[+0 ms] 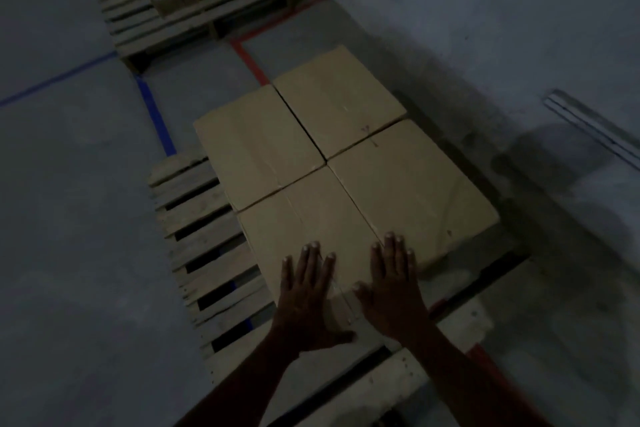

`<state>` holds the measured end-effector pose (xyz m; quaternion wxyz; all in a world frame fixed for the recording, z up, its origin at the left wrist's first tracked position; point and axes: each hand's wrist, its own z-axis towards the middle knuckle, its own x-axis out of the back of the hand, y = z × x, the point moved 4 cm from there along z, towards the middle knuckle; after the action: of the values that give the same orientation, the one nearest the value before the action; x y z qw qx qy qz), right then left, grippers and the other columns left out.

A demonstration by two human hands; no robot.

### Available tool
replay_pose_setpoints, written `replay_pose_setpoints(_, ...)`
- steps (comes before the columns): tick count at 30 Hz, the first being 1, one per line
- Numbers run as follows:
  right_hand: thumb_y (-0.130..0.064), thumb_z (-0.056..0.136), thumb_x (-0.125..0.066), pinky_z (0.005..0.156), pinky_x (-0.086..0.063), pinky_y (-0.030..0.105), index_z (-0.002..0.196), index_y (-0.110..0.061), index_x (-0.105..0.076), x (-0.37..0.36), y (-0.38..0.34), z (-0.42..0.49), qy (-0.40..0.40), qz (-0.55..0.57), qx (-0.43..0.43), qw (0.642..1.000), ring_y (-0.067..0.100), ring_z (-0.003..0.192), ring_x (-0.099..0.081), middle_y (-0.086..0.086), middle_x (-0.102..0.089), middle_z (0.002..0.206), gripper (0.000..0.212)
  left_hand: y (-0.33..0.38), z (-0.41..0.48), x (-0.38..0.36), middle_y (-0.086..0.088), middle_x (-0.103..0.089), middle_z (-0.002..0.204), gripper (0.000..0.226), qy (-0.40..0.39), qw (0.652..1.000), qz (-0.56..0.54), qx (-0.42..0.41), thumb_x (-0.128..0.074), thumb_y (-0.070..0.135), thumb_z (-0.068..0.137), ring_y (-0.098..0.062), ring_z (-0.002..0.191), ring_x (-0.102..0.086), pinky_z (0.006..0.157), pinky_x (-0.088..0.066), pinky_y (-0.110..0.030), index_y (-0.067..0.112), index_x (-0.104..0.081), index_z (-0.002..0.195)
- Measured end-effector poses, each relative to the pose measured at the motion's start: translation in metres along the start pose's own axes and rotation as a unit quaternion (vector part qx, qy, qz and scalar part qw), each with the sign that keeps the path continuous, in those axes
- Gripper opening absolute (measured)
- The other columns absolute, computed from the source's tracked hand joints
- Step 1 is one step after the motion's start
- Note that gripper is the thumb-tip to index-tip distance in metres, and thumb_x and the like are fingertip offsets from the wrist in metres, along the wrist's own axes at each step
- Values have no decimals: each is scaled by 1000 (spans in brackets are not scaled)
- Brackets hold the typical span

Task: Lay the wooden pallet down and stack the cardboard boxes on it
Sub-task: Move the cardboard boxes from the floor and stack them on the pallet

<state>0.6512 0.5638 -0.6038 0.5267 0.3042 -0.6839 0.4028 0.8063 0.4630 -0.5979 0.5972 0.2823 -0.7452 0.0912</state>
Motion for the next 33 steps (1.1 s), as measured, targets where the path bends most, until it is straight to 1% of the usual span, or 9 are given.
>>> replay_pose_setpoints(4,-57,89,-34,112,-31,64,150,6,-35,-3,-30,0,-7,37,-112,993,49,148,-20,30,-18,162,88,-24,3,5,-14,-1,170,101,0,997,0,-71,-36,86,88,-37,157,-6,122,-7,-55,23,-12,163)
replay_pose_setpoints(6,-58,93,-35,114,-27,62,151,7,-32,-12,-50,-1,20,63,-160,985,50,147,-23,31,-17,161,88,-52,11,12,-9,0,171,89,22,994,25,-103,-35,79,95,-34,157,-8,123,-5,-53,25,-15,163)
replay_pose_setpoints(10,-61,94,-39,120,-15,61,156,2,-20,-24,-78,19,60,47,-237,969,49,150,-12,34,-17,160,89,-121,42,39,-15,-7,170,102,83,994,24,-67,-40,83,89,-33,158,0,123,-14,-59,15,-19,162)
replay_pose_setpoints(14,-58,97,-36,122,-11,59,156,4,-21,-31,-78,54,115,1,-334,935,47,151,-9,34,-12,161,87,-196,87,72,-9,0,171,113,111,993,-22,-29,-42,92,79,-33,158,2,125,-1,-56,24,-11,163)
replay_pose_setpoints(19,-50,102,-33,122,-9,59,154,4,-26,-37,-85,87,125,-35,-371,919,47,149,-15,33,-13,161,76,-245,122,80,-17,-10,169,117,93,978,-18,-188,-47,90,79,-35,157,-7,123,-9,-63,10,-24,160)
replay_pose_setpoints(23,-47,104,-23,122,-9,59,155,4,-23,-35,-87,107,129,-51,-356,924,46,151,-10,31,-10,162,72,-244,129,89,-14,-8,170,126,53,937,19,-344,-48,96,71,-33,158,-5,118,-12,-69,11,-21,160)
replay_pose_setpoints(26,-48,104,-16,122,-10,58,156,-1,-24,-32,-89,112,130,-75,-354,923,46,152,-9,30,-9,163,70,-238,135,90,-11,-2,171,128,43,929,40,-365,-45,99,67,-31,158,-1,118,-9,-71,17,-16,162)
replay_pose_setpoints(29,-46,105,-25,121,-11,62,156,-7,-30,-28,-93,113,143,-86,-366,915,49,150,-15,31,-13,162,64,-235,136,89,-12,-3,171,127,28,931,50,-360,-47,99,66,-32,158,-1,119,-5,-72,22,-17,162)
replay_pose_setpoints(33,-43,103,-31,117,-18,65,155,-12,-35,-29,-111,115,167,-33,-461,871,52,148,-18,34,-16,160,61,-235,136,90,-11,-3,171,127,-2,935,59,-349,-45,101,65,-31,158,-1,117,-10,-73,26,-15,163)
